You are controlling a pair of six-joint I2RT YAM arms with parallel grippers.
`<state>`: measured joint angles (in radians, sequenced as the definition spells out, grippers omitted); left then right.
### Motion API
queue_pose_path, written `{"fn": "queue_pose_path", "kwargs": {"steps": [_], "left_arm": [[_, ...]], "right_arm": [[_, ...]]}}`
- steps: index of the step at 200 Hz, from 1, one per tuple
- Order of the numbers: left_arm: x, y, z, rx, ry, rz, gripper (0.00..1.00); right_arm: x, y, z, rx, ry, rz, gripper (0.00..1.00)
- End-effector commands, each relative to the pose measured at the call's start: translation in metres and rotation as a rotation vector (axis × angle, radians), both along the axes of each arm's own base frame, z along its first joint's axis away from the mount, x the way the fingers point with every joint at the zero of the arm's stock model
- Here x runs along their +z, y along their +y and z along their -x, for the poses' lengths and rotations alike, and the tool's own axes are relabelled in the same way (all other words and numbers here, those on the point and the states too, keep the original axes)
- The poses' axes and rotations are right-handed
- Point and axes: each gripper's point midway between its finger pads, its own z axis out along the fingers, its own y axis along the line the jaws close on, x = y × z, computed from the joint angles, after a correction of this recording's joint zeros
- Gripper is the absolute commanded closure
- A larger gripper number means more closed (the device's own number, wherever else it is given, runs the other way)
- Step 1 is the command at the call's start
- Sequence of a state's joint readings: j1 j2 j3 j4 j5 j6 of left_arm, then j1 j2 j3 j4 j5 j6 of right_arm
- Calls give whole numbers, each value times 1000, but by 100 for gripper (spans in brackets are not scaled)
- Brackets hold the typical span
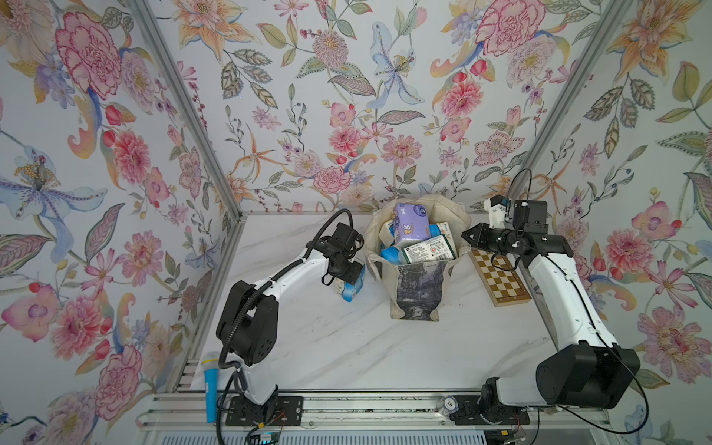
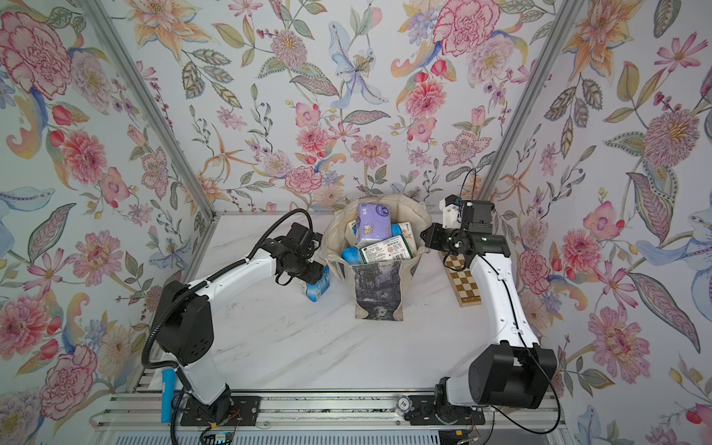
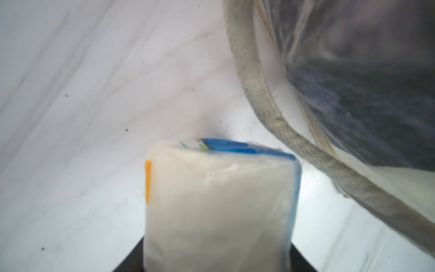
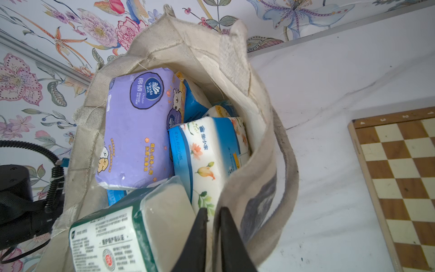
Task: Put tissues into the canvas bag
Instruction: Pick up the pack of facial tissues from the center of the board, then place the pack of facial tissues in the canvas bag.
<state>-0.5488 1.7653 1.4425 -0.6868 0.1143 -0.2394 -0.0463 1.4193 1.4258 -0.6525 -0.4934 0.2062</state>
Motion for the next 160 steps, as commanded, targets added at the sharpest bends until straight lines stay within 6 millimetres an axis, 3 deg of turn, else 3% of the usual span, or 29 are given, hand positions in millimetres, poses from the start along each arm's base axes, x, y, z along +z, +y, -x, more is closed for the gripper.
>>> {"fn": "queue_pose_path", "kwargs": {"steps": [1,22,34,51,72,127,141,144,160], "left_arm": [[38,32,8,93,-56,-17,41],[61,59,11,174,-90,-24,41],[96,70,13,211,-159,14,41],[144,65,7,212,-253,95,41],[202,42,1,150,-349,239,41],[317,-44,4,-109,-573,600,39],[341,-64,11,-188,-619,695,36],[333,-74,4,-202,-598,705,35],[334,-109,3,-289,-570,773,35]], "right_arm": [[6,3,-4,8,-20,-7,85],[5,4,-4,9,-15,-9,85],[4,4,-4,10,-14,-9,85],[4,4,-4,9,-13,-10,86],[6,5,-2,10,-17,-11,86],[13,6,3,9,-35,-12,85],[13,6,4,10,-34,-13,85],[13,6,3,9,-33,-13,85],[13,8,2,11,-34,-14,86]]}}
